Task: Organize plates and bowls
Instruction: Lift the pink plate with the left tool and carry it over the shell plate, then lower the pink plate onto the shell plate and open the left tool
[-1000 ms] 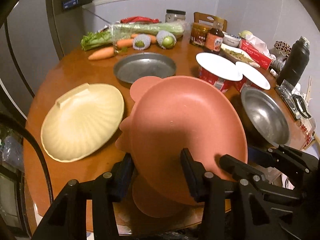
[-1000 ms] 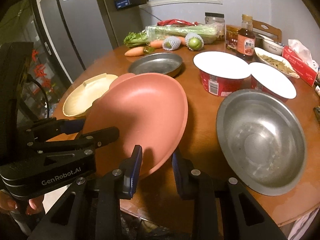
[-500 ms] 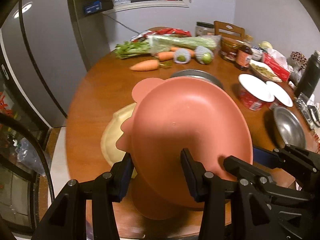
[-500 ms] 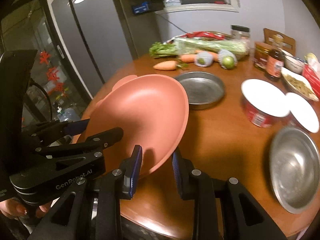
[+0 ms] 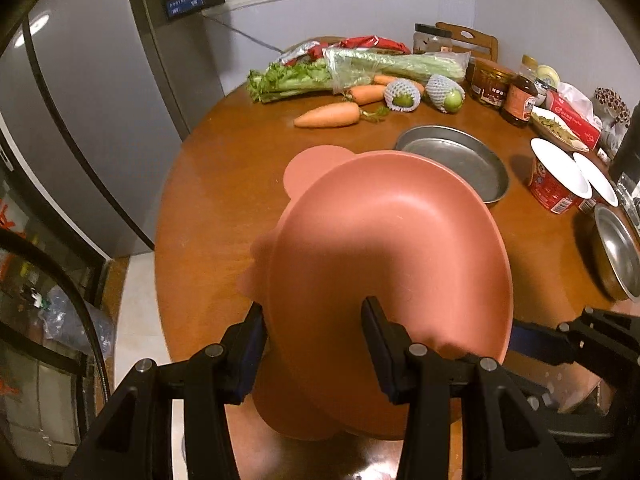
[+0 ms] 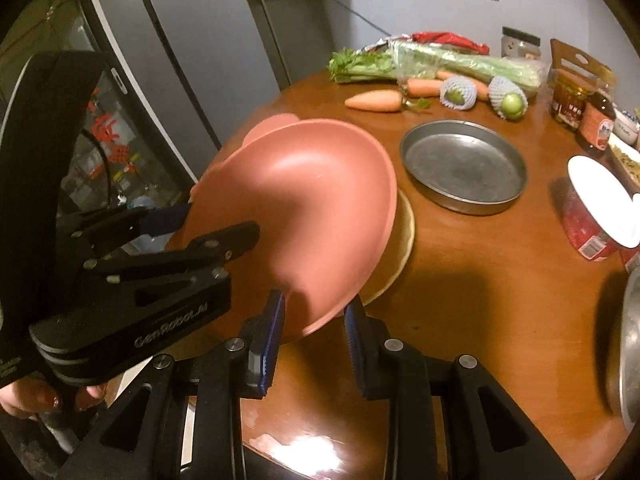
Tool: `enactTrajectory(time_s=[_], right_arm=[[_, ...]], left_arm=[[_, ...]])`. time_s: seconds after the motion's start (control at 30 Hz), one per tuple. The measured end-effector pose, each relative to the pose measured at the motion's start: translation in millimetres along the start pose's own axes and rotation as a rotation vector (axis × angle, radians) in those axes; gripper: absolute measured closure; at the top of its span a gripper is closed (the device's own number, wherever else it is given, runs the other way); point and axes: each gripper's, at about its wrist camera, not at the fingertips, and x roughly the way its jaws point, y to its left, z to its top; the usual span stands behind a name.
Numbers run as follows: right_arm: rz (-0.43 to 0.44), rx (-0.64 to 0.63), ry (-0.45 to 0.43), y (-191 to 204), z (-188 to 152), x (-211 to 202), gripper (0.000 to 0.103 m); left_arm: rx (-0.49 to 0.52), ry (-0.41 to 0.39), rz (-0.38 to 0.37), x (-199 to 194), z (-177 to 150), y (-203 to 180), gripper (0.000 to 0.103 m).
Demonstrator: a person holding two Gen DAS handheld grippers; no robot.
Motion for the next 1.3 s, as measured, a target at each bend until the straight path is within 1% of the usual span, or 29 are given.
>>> enactTrajectory(time_s=[0.13, 0.33, 0.5, 0.6, 0.7, 0.8, 0.93, 1.1, 1.2, 1.3], right_arm=[[0.008, 0.013, 0.019, -1.8, 3.3, 7.8, 0.070], [0.036, 0.025, 0.034, -1.7, 6.9, 10.3, 0.067], [0.044, 0.007, 0.029, 1.9, 7.2, 4.5, 0.062], [0.050, -0.003, 0.029, 2.8, 6.0, 1.8, 0.061], [0.060, -0.019, 0.056, 5.4, 2.8, 3.7, 0.061], [0.064, -0.052, 0.061, 11.1, -1.1, 2.5, 0.061], [0.069, -0.094, 0.055, 16.4, -6.5, -2.8, 0.061], [0.060, -0.072, 0.040, 7.0, -7.4, -7.0, 0.061], [0.036, -0.043, 0.005, -4.3, -3.8, -12.6, 0.061], [-0.004, -0.019, -0.041, -18.5, 7.6, -15.4, 0.060]], left_arm=[[-0.006, 0.019, -0.020, 8.3, 2.0, 5.9, 0.056], [0.000, 0.028, -0.006, 15.2, 7.6, 8.1, 0.056], [0.009, 0.035, -0.004, 21.6, 12.3, 5.6, 0.056], [0.012, 0.042, 0.000, 26.0, 14.0, 4.2, 0.056], [0.014, 0.043, -0.005, 27.9, 14.4, 1.9, 0.056], [0.018, 0.044, 0.004, 30.1, 13.9, 0.3, 0.056], [0.011, 0.049, 0.005, 32.4, 13.3, 0.6, 0.056], [-0.003, 0.046, 0.018, 30.1, 10.8, 1.4, 0.056], [-0.021, 0.030, 0.031, 23.6, 7.9, 5.9, 0.056], [-0.059, 0.006, 0.053, 13.4, 4.0, 14.8, 0.056]])
